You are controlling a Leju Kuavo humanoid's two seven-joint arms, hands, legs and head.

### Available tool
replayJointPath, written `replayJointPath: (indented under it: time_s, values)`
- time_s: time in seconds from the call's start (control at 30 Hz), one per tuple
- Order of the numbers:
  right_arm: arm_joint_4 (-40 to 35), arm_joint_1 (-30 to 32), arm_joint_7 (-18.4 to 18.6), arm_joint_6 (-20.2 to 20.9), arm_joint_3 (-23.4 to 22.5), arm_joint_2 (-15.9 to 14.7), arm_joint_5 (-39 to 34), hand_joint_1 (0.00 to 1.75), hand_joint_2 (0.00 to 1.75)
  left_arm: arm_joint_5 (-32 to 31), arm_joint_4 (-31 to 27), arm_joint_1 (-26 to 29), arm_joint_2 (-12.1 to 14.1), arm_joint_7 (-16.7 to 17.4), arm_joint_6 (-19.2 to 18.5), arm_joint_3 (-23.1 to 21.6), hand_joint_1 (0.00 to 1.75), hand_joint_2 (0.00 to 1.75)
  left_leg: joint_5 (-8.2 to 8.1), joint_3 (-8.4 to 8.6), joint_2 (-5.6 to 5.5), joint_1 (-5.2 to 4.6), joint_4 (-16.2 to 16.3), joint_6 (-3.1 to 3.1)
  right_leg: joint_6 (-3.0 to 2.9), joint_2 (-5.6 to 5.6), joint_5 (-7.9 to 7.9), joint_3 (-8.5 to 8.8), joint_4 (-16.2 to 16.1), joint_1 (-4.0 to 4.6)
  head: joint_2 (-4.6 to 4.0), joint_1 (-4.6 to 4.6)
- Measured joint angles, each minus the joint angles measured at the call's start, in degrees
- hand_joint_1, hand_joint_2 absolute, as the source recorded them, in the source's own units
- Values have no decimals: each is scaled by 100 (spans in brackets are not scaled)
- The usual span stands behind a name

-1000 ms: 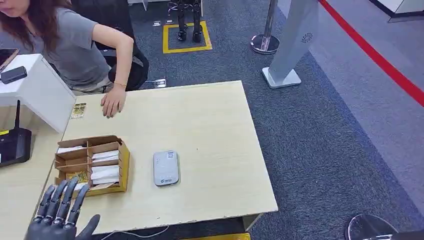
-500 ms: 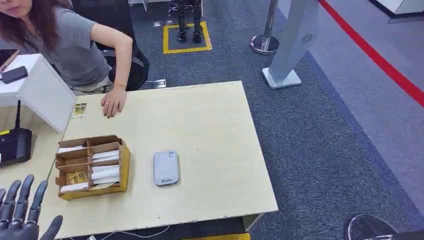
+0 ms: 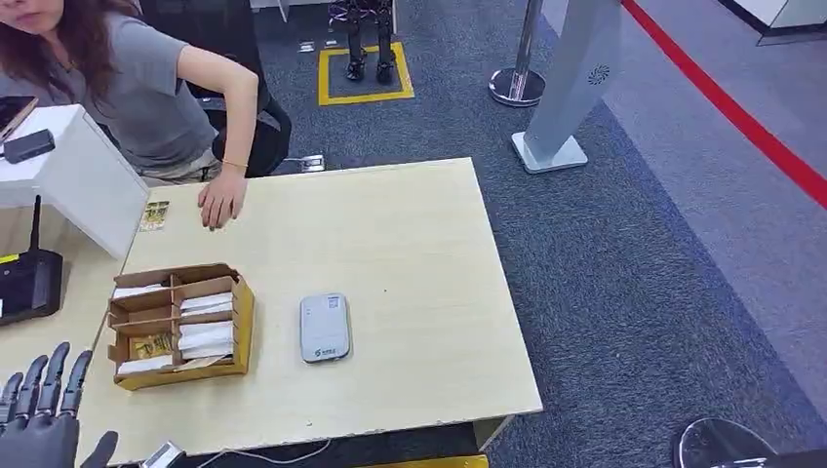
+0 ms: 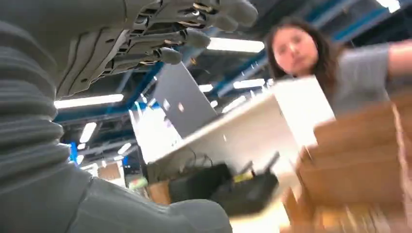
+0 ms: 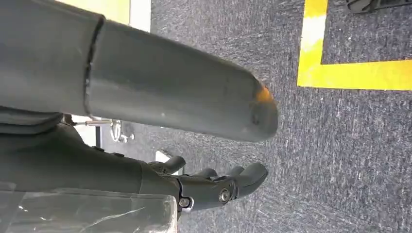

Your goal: Pass the card to the sensor for recognition and then transmit it.

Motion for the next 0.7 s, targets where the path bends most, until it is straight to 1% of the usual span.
replayJointPath:
  time_s: [0.1,0.23,0.43,0.57,0.7]
  values:
    - [0,-1,24,7,0,0,17,0,0,7,379,-229,-9,0,-43,-242,0,175,0,0,0,-4,0,0,1,0,0,1,0,-1,2,-2]
    - [0,-3,24,9,0,0,28,0,0,4,723,-426,-26,9,-50,-507,0,175,-1,0,1,-4,0,1,1,1,1,0,-1,-1,0,0]
    - [0,-6,24,7,0,0,59,0,0,-13,970,-640,-31,112,-48,-828,0,175,-1,0,0,-3,0,1,1,1,1,-1,-2,-1,0,-2]
    - [-2,-8,24,13,0,-2,74,0,0,-199,1057,-783,15,275,9,-1048,0,175,-1,0,0,-2,0,1,1,1,1,-1,-1,-1,0,-2]
    - [-2,-7,24,13,0,-2,83,0,0,-356,1112,-857,57,358,85,-1191,0,175,-1,0,0,-2,0,1,1,1,1,0,-1,0,2,-2]
